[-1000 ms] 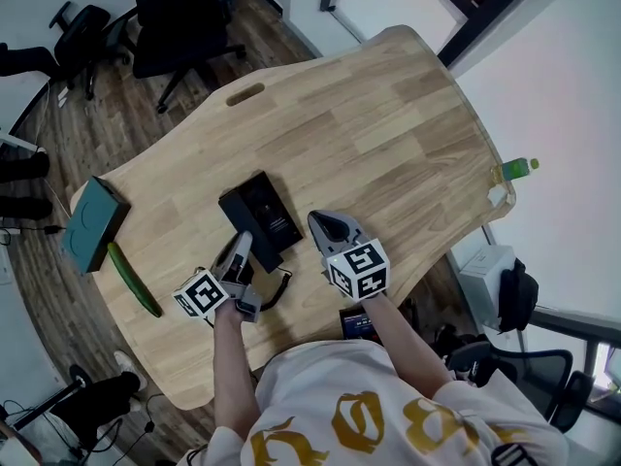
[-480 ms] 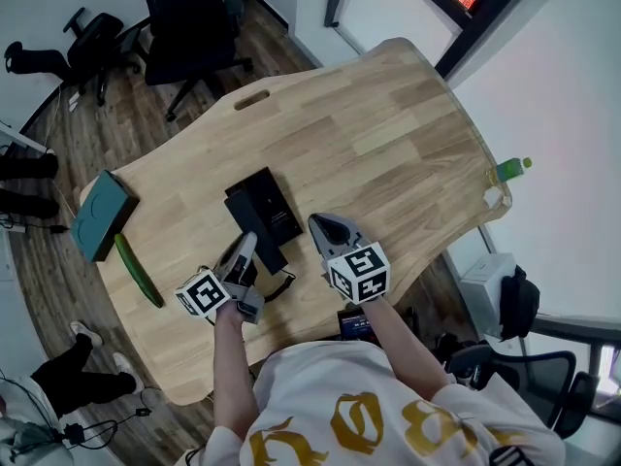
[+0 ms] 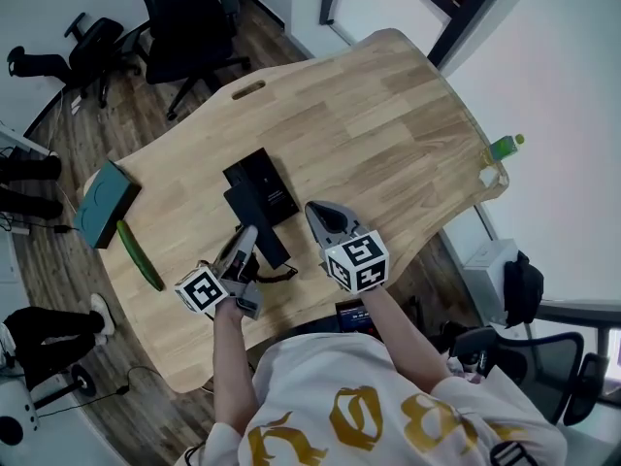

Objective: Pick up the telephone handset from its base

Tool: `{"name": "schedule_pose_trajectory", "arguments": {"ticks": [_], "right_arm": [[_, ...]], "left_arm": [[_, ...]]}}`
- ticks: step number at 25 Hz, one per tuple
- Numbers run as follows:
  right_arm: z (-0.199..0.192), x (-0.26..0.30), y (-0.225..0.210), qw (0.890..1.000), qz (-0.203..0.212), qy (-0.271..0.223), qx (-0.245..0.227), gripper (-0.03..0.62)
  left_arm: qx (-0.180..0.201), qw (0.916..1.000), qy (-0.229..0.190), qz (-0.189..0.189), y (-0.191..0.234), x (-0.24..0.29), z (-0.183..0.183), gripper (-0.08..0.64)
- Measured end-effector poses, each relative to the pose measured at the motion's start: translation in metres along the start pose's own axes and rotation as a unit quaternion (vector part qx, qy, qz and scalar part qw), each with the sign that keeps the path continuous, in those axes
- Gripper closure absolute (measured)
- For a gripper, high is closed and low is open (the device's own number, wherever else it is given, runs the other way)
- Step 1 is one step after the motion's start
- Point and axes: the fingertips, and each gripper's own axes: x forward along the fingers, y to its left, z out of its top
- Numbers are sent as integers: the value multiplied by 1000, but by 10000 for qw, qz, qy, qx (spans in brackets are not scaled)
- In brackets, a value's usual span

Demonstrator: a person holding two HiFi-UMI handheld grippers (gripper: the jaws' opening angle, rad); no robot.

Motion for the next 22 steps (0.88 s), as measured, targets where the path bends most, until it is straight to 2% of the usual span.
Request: {"name": "schedule_pose_trajectory", "arguments": {"ticks": [13, 22], "right_arm": [[-2, -29, 23, 9997, -57, -186, -125, 588], [13, -35, 34, 9989, -118, -371, -262, 588]], "left_arm": [[250, 9989, 77, -401, -34, -25, -15, 488], [351, 9969, -38, -708, -54, -37, -5, 488]]}}
